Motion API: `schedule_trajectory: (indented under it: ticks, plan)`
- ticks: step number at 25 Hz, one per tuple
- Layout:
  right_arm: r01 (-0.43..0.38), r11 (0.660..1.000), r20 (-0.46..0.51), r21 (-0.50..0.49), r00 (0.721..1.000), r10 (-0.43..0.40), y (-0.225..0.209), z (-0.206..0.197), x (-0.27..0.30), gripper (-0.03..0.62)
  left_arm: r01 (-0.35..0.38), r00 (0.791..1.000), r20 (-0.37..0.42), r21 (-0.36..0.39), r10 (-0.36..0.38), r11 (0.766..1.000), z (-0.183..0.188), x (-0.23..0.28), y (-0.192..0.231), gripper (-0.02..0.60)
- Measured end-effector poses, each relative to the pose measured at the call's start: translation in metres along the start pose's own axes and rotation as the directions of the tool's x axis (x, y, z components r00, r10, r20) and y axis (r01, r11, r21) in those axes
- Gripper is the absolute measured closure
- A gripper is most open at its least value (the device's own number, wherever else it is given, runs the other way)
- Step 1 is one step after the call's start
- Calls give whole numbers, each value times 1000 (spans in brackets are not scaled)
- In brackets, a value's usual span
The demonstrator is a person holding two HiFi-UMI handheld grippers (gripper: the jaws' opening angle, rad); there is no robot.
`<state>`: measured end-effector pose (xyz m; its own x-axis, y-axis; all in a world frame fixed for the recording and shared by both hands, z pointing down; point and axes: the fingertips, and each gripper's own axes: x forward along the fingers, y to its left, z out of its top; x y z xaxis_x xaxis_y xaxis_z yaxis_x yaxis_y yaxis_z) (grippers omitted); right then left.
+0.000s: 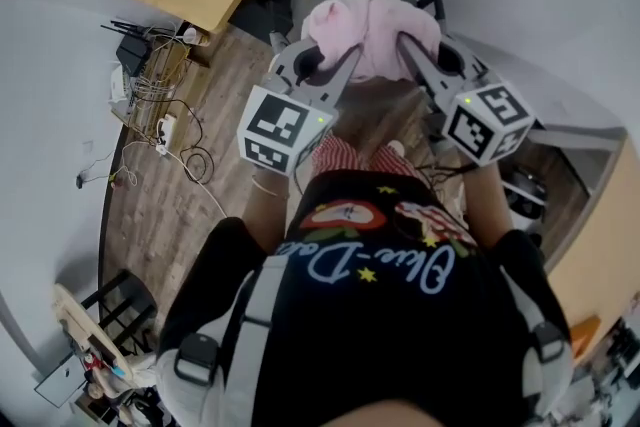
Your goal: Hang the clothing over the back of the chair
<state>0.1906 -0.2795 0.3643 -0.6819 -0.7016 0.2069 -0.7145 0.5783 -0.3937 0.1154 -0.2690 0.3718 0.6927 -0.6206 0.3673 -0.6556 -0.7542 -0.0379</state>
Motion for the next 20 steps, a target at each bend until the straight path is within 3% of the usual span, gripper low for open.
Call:
schedule_trajectory:
  ticks: [10, 20]
  plan:
    - [-65, 998, -65, 5, 996, 65, 1, -30, -22, 542, -57, 998, -22, -39, 56, 998, -24, -5, -30, 511]
    - [-34, 999, -98, 10, 995, 35, 22, -52, -35, 542, -18, 999, -33, -29, 17, 999, -42, -24, -44, 511]
